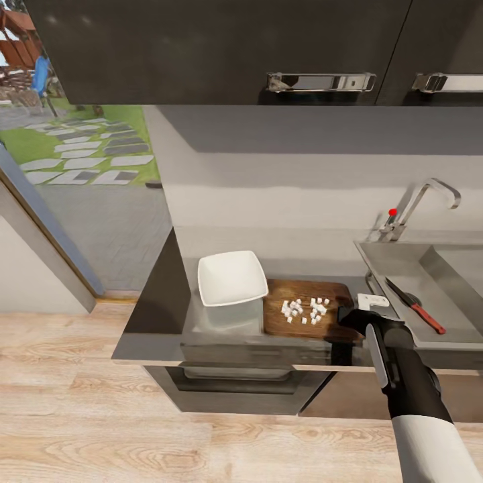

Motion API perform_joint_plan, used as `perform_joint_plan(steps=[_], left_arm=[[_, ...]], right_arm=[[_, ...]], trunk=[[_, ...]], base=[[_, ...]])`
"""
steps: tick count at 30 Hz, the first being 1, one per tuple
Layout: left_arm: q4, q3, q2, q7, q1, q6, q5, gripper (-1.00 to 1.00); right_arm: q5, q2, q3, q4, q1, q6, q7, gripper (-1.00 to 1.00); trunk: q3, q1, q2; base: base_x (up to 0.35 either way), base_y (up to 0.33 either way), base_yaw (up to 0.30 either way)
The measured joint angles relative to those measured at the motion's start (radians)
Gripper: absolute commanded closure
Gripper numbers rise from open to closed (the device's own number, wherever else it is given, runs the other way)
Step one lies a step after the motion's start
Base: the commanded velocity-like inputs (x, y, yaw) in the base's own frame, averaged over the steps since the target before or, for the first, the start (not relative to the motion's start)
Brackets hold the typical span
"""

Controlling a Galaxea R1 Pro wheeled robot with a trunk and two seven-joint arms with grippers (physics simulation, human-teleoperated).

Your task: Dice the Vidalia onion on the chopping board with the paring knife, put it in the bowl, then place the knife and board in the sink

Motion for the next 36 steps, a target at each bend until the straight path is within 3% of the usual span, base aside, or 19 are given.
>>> perform_joint_plan(steps=[12,36], left_arm=[[0.0,0.0,0.0,0.0,0.0,0.0,0.0,-1.0],[0.0,0.0,0.0,0.0,0.0,0.0,0.0,-1.0]], right_arm=[[-0.003,0.0,0.0,0.003,0.0,-0.001,0.001,1.0],[-0.011,0.0,-0.001,0.014,0.0,0.002,0.002,1.0]], trunk=[[0.002,0.0,0.0],[0.037,0.0,0.0]], base=[[0.0,0.0,-0.01],[0.0,0.0,-0.107]])
